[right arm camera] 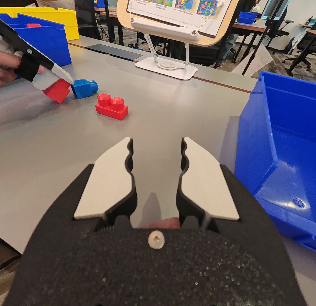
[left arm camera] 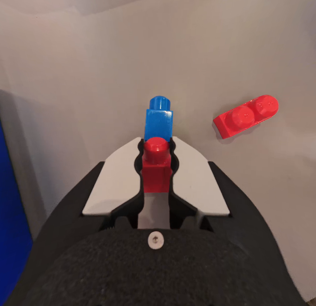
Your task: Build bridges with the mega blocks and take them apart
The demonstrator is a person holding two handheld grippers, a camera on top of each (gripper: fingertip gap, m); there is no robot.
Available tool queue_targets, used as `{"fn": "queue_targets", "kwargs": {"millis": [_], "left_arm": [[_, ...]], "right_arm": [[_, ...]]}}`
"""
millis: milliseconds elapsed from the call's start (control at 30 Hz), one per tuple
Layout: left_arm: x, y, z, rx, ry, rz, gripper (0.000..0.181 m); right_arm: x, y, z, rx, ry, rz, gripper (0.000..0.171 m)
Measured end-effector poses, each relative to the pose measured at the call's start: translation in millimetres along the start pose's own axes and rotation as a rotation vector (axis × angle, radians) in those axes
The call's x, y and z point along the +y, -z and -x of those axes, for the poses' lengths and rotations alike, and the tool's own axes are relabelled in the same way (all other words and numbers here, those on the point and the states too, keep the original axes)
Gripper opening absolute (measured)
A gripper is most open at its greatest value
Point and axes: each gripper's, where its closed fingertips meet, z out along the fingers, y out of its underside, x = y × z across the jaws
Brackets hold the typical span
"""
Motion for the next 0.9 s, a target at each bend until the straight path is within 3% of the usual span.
{"fn": "queue_targets", "kwargs": {"millis": [233,700,900], "left_arm": [[-1,7,5,0.024,0.023,-0.062,0.028],[1,31,-10,0.212,-0.07,-0.452,0.028],[8,27,-4,0.172,-0.12,-0.403,0.028]], "right_arm": [[0,0,0,0.0,0.0,0.001,0.053],[-4,2,4,-0.001,0.015,-0.008,0.053],[-4,3,4,-0.002,0.017,-0.007,0.053]]}}
